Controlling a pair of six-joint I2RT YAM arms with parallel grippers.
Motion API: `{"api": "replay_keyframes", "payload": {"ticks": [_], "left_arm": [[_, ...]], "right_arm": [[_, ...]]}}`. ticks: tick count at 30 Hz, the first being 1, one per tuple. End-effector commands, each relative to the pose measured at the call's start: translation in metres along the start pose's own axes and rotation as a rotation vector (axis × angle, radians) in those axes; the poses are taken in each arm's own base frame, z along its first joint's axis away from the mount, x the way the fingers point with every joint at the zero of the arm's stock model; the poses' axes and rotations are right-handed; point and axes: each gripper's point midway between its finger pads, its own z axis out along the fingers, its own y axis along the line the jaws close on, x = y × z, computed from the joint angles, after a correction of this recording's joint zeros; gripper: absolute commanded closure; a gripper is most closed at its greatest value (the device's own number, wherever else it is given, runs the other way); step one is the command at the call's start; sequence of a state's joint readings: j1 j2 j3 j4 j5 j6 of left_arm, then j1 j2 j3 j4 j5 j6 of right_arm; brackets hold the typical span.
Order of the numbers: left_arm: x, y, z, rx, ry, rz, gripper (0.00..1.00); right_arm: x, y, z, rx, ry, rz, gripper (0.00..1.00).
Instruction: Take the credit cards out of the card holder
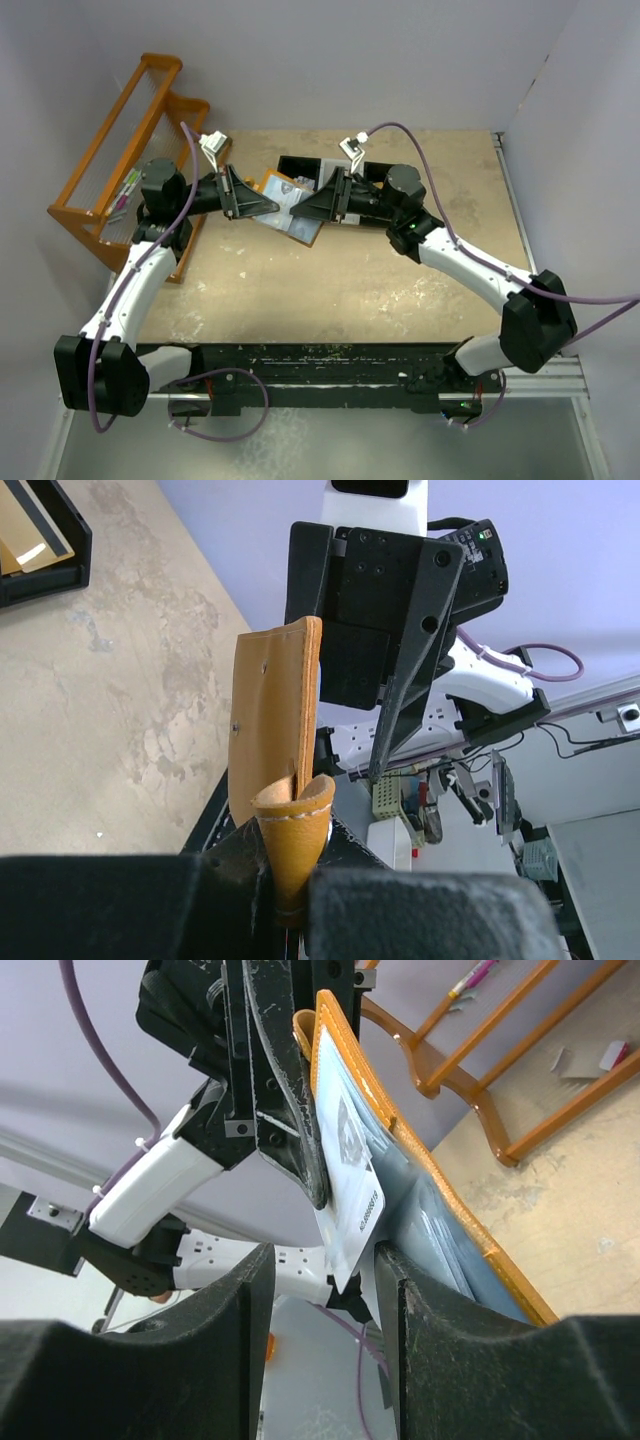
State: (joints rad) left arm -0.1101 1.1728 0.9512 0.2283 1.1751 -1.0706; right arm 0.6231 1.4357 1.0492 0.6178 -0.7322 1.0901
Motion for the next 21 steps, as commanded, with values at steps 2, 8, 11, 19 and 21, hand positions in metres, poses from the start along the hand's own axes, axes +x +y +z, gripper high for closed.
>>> {"api": "replay_keyframes", "payload": {"ticks": [2,8,11,19,21], "left_arm": [[-0.001,-0.034,-0.006,0.069,0.001,0.097,0.99],[0.001,-0.039,-0.008,0.077,0.008,0.106,0.98],[0.003,-0.042,-0.009,0.084,0.014,0.112,0.95],[0.004,-0.05,-0.01,0.103,0.018,0.117,0.84],[0.003,-0.053,-0.011,0.112,0.016,0.127,0.86]], "right_arm": [[-0.007,0.021,0.005,-0.078,-0.028,-0.022,0.54],[-0.006,0.025,0.006,-0.135,-0.049,0.023,0.76],[-0.007,0.029,0.006,-0.156,-0.056,0.028,0.89],[0.008,0.026,-0.002,-0.158,-0.013,0.064,1.0],[0.012,0.026,-0.004,-0.162,-0.006,0.066,1.0]]}}
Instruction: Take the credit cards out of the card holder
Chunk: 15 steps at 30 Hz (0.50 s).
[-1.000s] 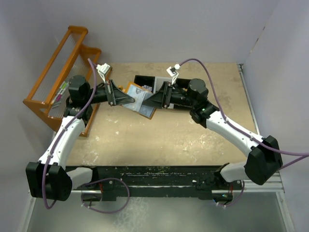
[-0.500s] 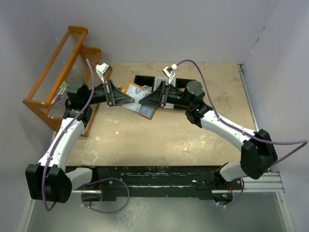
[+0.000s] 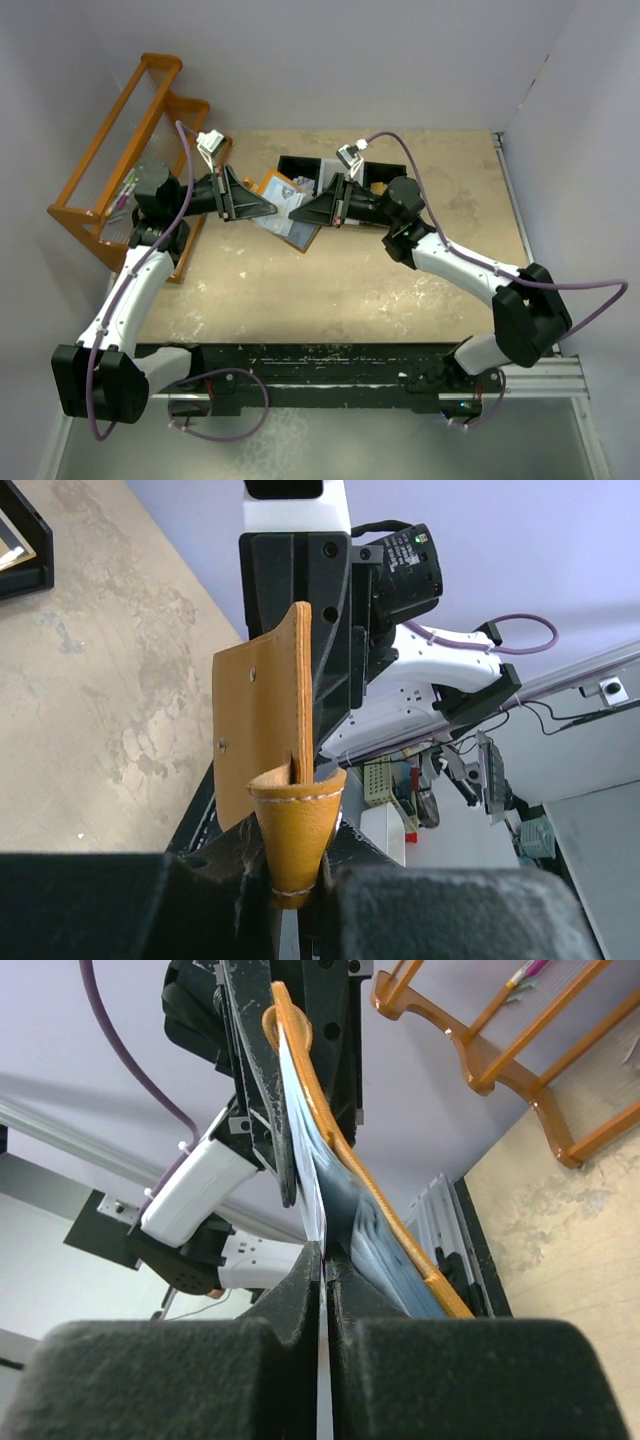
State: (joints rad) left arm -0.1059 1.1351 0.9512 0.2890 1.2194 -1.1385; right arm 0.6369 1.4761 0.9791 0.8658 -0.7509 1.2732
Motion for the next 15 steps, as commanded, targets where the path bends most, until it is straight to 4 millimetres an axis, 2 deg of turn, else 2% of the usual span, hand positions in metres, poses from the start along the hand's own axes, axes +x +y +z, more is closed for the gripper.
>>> {"api": "replay_keyframes", "payload": {"ticks": [1,10,15], "left_arm": [[-0.003,-0.032,-0.004,0.064,-0.001,0.11,0.87],[-0.006,-0.038,-0.004,0.07,-0.011,0.132,0.96],[-0.015,-0.034,-0.008,0.023,-0.021,0.175,0.99]], "right_arm": [[0.008,0.017,-0.007,-0.055,0.013,-0.024,1.0],[0.008,0.021,-0.027,-0.073,0.001,-0.028,1.0],[-0.002,0.017,-0.053,-0.043,-0.03,-0.036,1.0]]}}
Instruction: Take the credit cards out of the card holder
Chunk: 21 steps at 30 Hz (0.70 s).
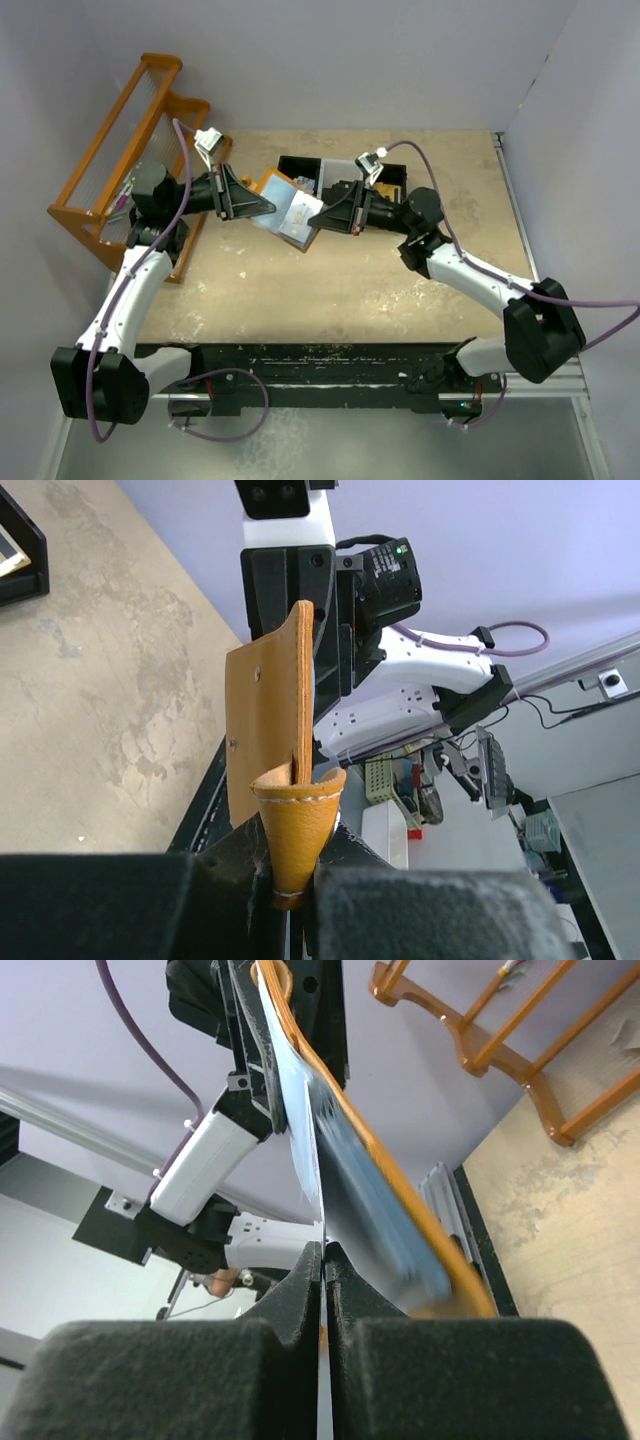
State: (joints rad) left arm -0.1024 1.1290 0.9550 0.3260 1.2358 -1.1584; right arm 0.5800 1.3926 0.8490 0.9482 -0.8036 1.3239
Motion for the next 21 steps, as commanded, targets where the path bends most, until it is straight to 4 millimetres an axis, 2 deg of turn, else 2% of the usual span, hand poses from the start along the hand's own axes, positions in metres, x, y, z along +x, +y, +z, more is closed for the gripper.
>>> {"api": "replay_keyframes", "payload": {"ticks": [1,4,6,8,10,15,19,20,21], "left_arm": [[-0.022,-0.023,-0.01,-0.029,-0.038,0.211,1.0],[-0.038,-0.003,-0.023,-0.17,-0.081,0.273,1.0],[-0.053,0.019,-0.036,-0.313,-0.122,0.325,1.0],[-0.059,0.038,-0.047,-0.434,-0.124,0.352,1.0],[-0.06,0.053,-0.055,-0.508,-0.11,0.353,1.0],[-0.052,0.057,-0.056,-0.502,-0.088,0.36,1.0],[-0.04,0.059,-0.06,-0.511,-0.051,0.39,1.0],[-0.036,0.058,-0.06,-0.506,-0.039,0.391,1.0],[-0.032,0.056,-0.061,-0.501,-0.031,0.39,1.0]], "right_arm": [[-0.011,0.015,-0.027,-0.02,-0.029,-0.052,1.0],[-0.02,0.007,-0.041,0.047,-0.041,-0.062,1.0],[-0.028,-0.005,-0.046,0.127,-0.044,-0.088,1.0],[-0.037,-0.019,-0.049,0.222,-0.046,-0.11,1.0],[-0.054,-0.028,-0.045,0.3,-0.057,-0.148,1.0],[-0.094,-0.072,-0.039,0.506,-0.079,-0.202,1.0],[-0.124,-0.122,-0.035,0.651,-0.09,-0.241,1.0],[-0.129,-0.142,-0.033,0.69,-0.082,-0.244,1.0],[-0.139,-0.15,-0.028,0.704,-0.076,-0.275,1.0]]}}
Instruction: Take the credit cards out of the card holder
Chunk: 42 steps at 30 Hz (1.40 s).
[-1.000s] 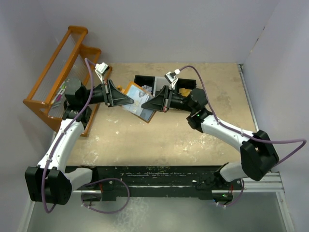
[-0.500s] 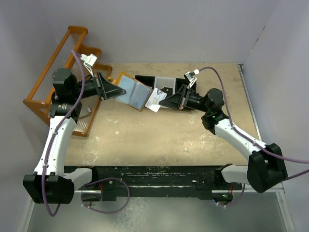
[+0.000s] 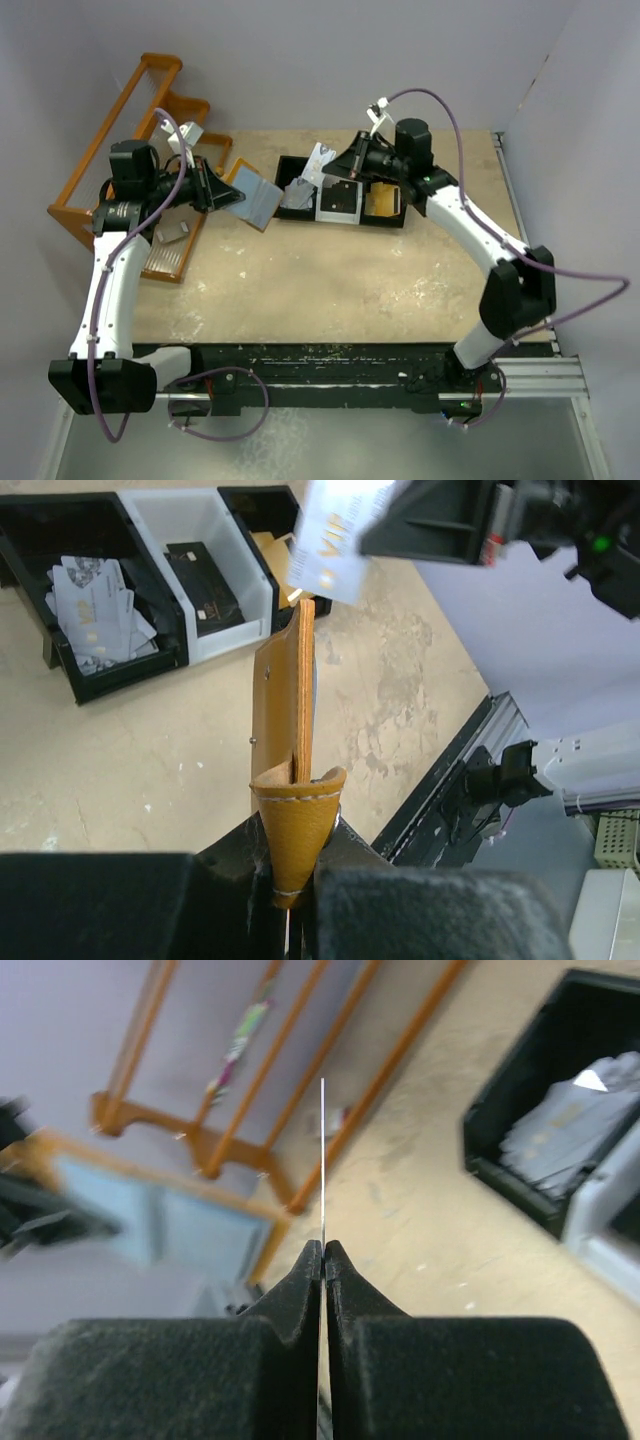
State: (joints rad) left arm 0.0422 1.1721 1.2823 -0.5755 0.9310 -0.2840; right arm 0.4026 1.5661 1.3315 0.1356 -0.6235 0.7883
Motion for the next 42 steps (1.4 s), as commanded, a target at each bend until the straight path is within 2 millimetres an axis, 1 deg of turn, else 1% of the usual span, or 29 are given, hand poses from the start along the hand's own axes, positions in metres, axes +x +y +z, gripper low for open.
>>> {"api": "replay_keyframes", "payload": {"ticks": [1,5,7,8,11,15,17,20,24,25,27,30,31,33,37,42], "left_arm": [[0.007,-0.011,-0.012,0.018,0.011,0.104,1.0],[0.015,-0.02,-0.016,0.05,0.022,0.102,1.0],[0.02,-0.024,-0.016,0.073,0.032,0.085,1.0],[0.022,-0.025,-0.016,0.085,0.036,0.078,1.0],[0.027,-0.032,-0.018,0.116,0.04,0.057,1.0],[0.026,-0.045,-0.021,0.169,0.029,0.042,1.0],[0.024,-0.051,-0.023,0.189,0.022,0.034,1.0],[0.022,-0.06,-0.026,0.222,0.019,0.038,1.0],[0.021,-0.068,-0.03,0.246,0.013,0.045,1.0],[0.021,-0.07,-0.03,0.251,0.01,0.048,1.0],[0.02,-0.073,-0.031,0.266,0.009,0.049,1.0],[0.018,-0.078,-0.034,0.287,0.005,0.049,1.0],[0.018,-0.08,-0.034,0.294,0.003,0.05,1.0],[0.016,-0.083,-0.035,0.303,0.0,0.046,1.0],[0.014,-0.09,-0.038,0.323,-0.007,0.051,1.0],[0.008,-0.099,-0.042,0.361,-0.017,0.05,1.0]], "right_arm": [[-0.004,-0.07,0.034,0.203,0.041,-0.085,1.0],[-0.002,-0.091,0.069,0.193,0.08,-0.071,1.0],[0.004,-0.097,0.086,0.19,0.102,-0.068,1.0],[0.005,-0.096,0.094,0.186,0.108,-0.07,1.0],[0.022,-0.103,0.115,0.207,0.147,-0.072,1.0],[0.037,-0.121,0.136,0.242,0.173,-0.059,1.0],[0.041,-0.129,0.144,0.26,0.178,-0.055,1.0],[0.038,-0.136,0.153,0.29,0.171,-0.066,1.0],[0.032,-0.147,0.159,0.341,0.166,-0.095,1.0],[0.032,-0.152,0.16,0.359,0.167,-0.106,1.0],[0.037,-0.162,0.159,0.398,0.19,-0.115,1.0],[0.038,-0.166,0.157,0.416,0.195,-0.126,1.0],[0.039,-0.165,0.158,0.416,0.196,-0.13,1.0],[0.037,-0.163,0.157,0.415,0.194,-0.133,0.96],[0.031,-0.156,0.157,0.41,0.185,-0.142,0.84],[0.023,-0.146,0.152,0.41,0.174,-0.155,0.78]]}}
